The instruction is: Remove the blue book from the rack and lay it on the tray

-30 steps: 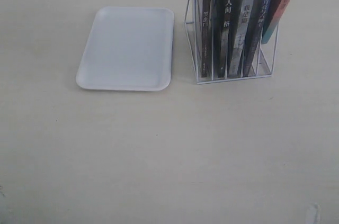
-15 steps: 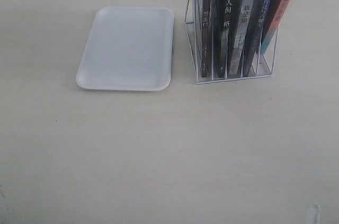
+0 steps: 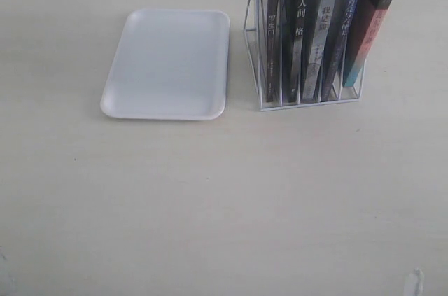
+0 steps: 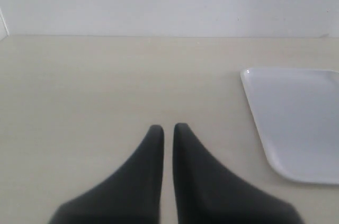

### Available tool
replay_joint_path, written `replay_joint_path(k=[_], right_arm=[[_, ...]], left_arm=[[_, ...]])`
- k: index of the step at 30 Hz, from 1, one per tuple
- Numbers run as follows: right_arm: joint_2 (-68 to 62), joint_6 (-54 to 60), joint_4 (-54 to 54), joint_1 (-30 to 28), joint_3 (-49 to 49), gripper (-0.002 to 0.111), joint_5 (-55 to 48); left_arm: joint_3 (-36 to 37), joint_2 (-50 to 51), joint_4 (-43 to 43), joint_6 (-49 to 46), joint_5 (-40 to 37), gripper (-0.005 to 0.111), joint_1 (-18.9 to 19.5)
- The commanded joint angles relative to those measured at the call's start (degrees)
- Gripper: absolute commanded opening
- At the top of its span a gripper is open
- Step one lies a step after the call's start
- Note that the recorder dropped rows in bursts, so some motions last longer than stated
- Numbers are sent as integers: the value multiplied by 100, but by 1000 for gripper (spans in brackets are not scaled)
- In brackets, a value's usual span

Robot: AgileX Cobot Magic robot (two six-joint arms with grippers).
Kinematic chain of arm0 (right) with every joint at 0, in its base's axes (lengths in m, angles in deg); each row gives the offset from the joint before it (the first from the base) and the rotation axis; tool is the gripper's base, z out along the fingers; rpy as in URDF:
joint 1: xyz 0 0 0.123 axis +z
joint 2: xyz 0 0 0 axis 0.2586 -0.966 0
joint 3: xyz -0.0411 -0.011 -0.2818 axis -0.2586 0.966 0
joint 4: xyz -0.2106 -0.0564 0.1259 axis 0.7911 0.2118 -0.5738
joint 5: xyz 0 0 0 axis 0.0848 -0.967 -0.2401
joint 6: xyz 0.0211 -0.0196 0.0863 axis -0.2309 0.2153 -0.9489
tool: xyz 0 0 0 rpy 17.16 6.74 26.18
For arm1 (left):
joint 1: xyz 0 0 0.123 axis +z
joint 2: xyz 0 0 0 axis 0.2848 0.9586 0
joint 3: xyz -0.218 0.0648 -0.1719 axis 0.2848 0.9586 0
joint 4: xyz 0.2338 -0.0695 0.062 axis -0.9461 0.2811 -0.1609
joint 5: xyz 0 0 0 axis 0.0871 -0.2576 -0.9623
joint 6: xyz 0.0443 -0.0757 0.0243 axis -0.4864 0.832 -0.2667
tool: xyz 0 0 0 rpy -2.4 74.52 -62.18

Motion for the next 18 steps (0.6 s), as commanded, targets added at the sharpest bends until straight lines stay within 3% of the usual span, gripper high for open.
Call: replay_joint_path(k=[1,8,14,18], right_arm=[[96,49,29,4,-25,0,103],[96,60,-56,4,-25,3,103],[96,84,-56,4,-25,40,103],[107,84,-56,4,-58,44,103]], left_arm=[[22,-13,-12,-12,35,6,-46],[22,-13,-12,-12,35,6,-46],[22,-13,-12,-12,35,6,-46],[22,-13,-12,-12,35,6,-46]])
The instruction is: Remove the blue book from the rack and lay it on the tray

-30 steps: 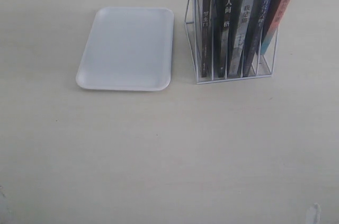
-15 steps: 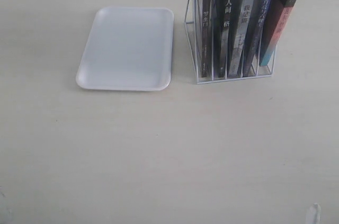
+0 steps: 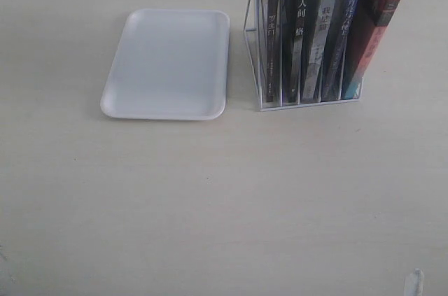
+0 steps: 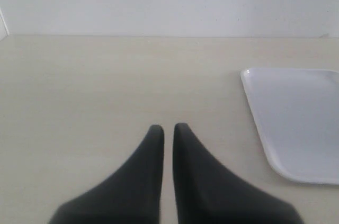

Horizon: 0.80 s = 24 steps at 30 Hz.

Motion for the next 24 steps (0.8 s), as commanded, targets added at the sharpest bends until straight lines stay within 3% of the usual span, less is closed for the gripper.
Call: replay_joint_path(k=[1,9,14,20,24], right_arm=[[119,59,-13,4,-64,44,27],[536,59,-270,4,-587,44,27],[841,482,-1204,92,-644,43,27],[873,500,-1060,848,-644,40,27],[873,-73,-355,1270,-634,40,27]], left_arm=[[22,-13,-12,-12,35,6,-46],[22,-13,-12,-12,35,6,-46],[22,-13,-12,-12,35,6,-46],[22,-13,-12,-12,35,6,-46],[22,-13,-12,-12,35,6,-46]])
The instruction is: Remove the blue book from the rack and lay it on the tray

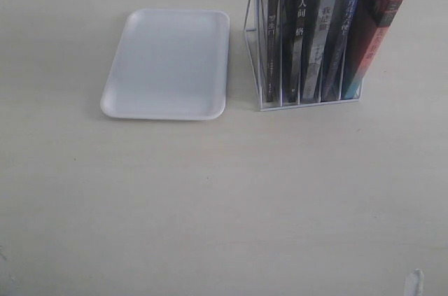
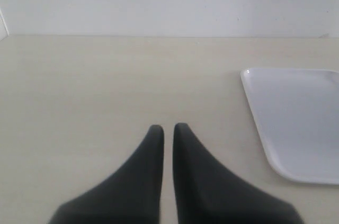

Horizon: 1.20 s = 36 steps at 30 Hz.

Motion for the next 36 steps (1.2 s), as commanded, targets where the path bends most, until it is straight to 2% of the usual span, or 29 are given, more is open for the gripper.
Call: replay_joint_path(k=[1,4,18,36], right_arm=[[32,-615,869,409,-9,40,1],[-51,-854,1290,496,-9,40,1],[-822,-1404,1684,496,-9,40,1],[-1149,-1426,1922,484,9,40,1]], left_arm=[[22,-13,-12,-12,35,6,-46],[22,-13,-12,-12,35,6,-46],[22,-13,-12,-12,35,6,-46],[22,-13,-12,-12,35,6,-46]])
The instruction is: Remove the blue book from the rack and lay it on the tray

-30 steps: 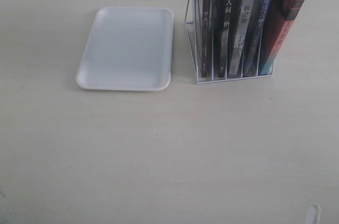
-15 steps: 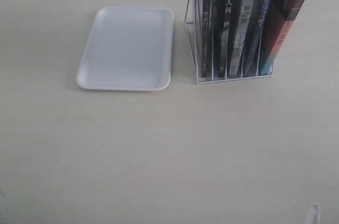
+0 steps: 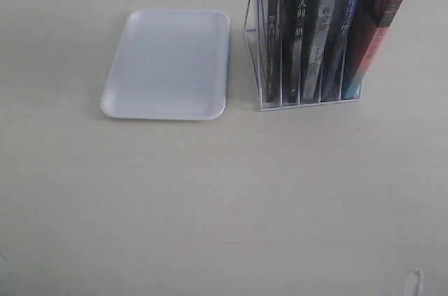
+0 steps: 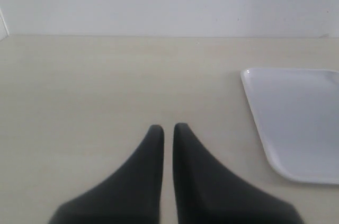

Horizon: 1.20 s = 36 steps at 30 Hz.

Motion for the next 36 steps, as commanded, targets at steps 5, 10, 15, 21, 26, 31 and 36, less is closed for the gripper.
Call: replay_joint_path(k=[5,10,15,21,26,31,36], right_arm=[[-84,-11,275,-14,9,40,-6],[8,-11,263,-14,-14,40,-6],[178,-11,202,-14,-131,40,-6],[80,0,177,-14,-131,40,-6],[-48,-44,177,-14,-131,40,-6],[-81,-44,261,-14,-131,40,-6],[-81,-44,273,-14,-131,40,-6]], left_arm=[[22,-13,-12,-12,35,6,-46],[22,-13,-12,-12,35,6,-46],[22,-13,-12,-12,35,6,-46],[22,-13,-12,-12,35,6,-46],[22,-13,-12,-12,35,6,-46],[22,-13,-12,-12,35,6,-46],[22,-13,-12,-12,35,6,-46]])
